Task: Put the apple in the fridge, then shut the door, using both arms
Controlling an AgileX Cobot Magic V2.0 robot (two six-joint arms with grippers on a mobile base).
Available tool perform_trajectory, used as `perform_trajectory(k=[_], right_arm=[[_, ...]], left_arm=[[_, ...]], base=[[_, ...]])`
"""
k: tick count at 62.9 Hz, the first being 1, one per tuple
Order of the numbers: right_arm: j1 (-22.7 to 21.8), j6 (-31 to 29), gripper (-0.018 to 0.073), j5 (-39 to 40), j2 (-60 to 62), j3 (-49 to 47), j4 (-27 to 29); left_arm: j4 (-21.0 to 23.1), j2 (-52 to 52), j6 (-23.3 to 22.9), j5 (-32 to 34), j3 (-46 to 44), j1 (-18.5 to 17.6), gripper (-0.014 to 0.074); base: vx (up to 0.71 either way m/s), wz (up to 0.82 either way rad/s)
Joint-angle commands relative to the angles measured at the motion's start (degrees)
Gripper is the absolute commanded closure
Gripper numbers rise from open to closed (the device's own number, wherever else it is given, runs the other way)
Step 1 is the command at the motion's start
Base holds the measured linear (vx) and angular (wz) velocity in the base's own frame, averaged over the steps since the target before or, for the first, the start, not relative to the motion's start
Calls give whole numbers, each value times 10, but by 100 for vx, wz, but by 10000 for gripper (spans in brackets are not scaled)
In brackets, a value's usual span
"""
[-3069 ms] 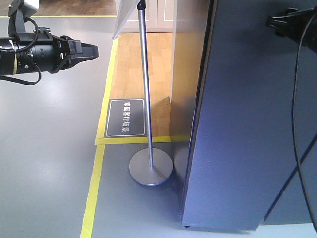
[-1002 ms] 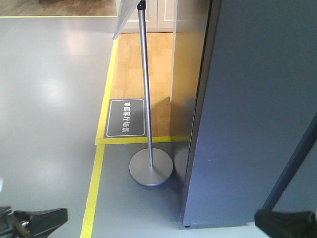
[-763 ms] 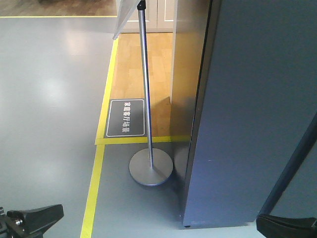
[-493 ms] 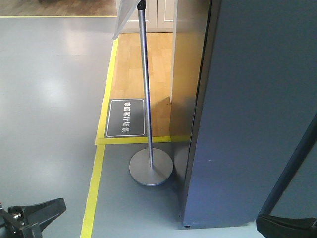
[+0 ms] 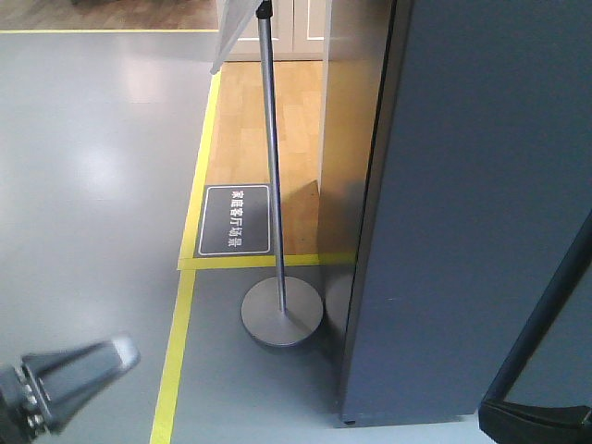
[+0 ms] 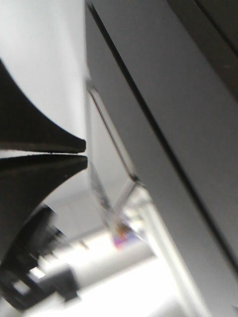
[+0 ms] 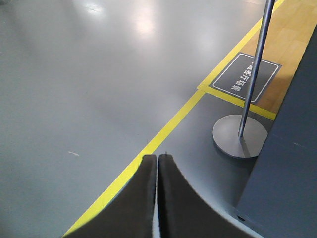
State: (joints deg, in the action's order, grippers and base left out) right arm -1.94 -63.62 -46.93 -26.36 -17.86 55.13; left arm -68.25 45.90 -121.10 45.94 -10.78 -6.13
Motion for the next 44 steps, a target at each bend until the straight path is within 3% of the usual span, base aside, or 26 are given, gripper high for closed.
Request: perform_trajectory(k=[1,6,12,17,22,26,30,36,39,44], right_arm=[[-2,-8,564,13,-2,-14,28],[-2,-8,564,13,-2,-14,28],[-2,-8,564,12,-2,-14,28],[-2,-8,564,11,-2,-14,28],[-2,-8,563,11,-2,-14,28],[-2,-8,563,11,-2,-14,28],[-2,-8,563,11,-2,-14,28],[-2,-8,563,11,-2,-14,28],[-2,-8,563,11,-2,-14,28],[-2,-8,563,11,-2,-14,28]], left_arm=[[138,-1,-10,17,-14,-2,603],[192,-1,-9,23,-14,-2,603],[200,0,-4,25,-13,-2,603],[203,0,48,22,-2,-2,603],[220,0,173,17,16,-2,603],[259,0,342,13,37,-2,603],[318,0,516,8,67,-2,603],[428,-2,722,-7,108,-2,603],[480,-5,784,-13,122,-2,603],[540,-23,847,-35,137,-2,603]], base=[[0,0],[0,0],[0,0],[0,0],[0,0],[0,0],[0,0],[0,0],[0,0],[0,0]])
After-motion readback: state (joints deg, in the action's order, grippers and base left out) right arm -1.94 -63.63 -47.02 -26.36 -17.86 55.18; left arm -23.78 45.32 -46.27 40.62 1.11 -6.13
